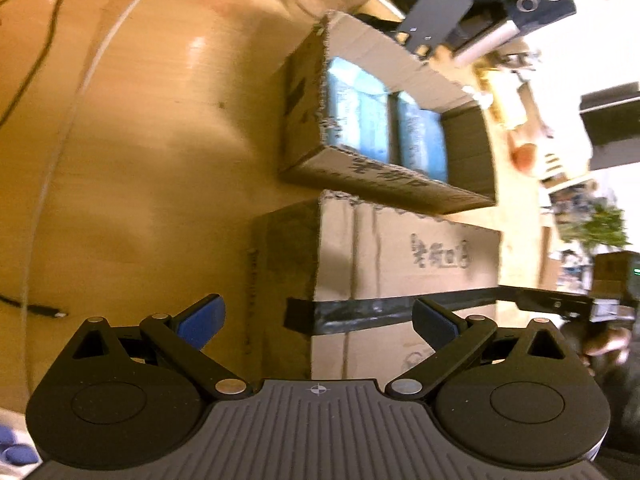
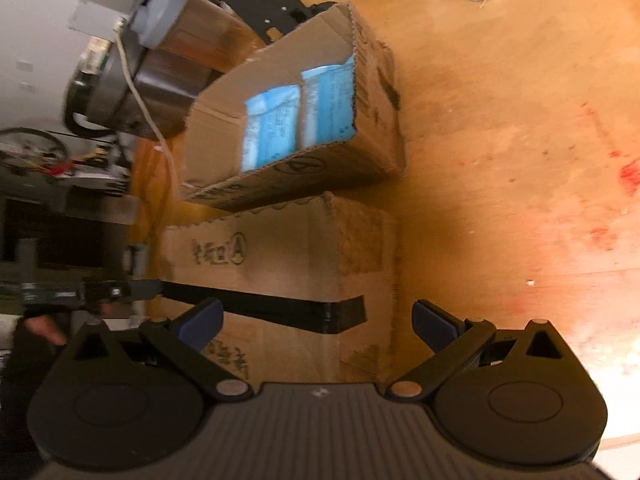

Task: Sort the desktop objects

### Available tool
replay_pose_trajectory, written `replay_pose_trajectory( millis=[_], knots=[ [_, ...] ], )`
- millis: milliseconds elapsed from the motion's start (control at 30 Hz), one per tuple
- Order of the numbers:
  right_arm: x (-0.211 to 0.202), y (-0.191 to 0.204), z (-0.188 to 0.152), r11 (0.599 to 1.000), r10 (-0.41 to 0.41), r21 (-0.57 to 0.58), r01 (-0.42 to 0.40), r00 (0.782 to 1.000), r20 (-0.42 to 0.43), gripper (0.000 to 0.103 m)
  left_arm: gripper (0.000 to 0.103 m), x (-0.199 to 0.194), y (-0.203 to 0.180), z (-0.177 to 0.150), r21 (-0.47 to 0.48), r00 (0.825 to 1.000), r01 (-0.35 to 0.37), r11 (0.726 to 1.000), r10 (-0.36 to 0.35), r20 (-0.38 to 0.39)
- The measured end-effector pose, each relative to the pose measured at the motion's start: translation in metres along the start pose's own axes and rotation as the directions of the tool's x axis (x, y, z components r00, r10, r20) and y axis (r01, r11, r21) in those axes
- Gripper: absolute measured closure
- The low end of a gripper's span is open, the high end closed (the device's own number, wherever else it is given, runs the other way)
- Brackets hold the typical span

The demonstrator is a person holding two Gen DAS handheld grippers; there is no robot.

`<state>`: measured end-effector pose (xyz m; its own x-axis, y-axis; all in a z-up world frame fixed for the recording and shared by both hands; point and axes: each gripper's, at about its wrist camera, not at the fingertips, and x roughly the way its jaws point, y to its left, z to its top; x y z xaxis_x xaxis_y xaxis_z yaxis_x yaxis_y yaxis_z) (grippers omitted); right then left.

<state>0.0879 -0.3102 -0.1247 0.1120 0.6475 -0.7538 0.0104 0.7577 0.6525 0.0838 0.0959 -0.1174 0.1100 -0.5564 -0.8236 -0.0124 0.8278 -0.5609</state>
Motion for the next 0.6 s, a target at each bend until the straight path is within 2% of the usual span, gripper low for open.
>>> replay_pose_trajectory(
  millis=[167,333,600],
  knots=[
    [0.001,-0.01,-0.002,0.998,0.067,-0.007,-0.067,0.998,-0.004,0.0,0.0,0.006,0.01,-0.002,0.01,0.987,0.162,0.987,-0.162,0.004],
    [-0.004,-0.019,-0.002,0.99,0.141,0.019,-0.141,0.99,0.012,0.0,0.0,0.011,0.017,-0.003,0.016,0.982,0.187,0.982,-0.187,-0.009],
    [-0.004,-0.019,-0.001,0.992,0.127,0.013,-0.128,0.992,0.018,0.0,0.001,0.01,0.017,-0.002,0.02,0.98,0.199,0.98,-0.199,-0.011]
  ],
)
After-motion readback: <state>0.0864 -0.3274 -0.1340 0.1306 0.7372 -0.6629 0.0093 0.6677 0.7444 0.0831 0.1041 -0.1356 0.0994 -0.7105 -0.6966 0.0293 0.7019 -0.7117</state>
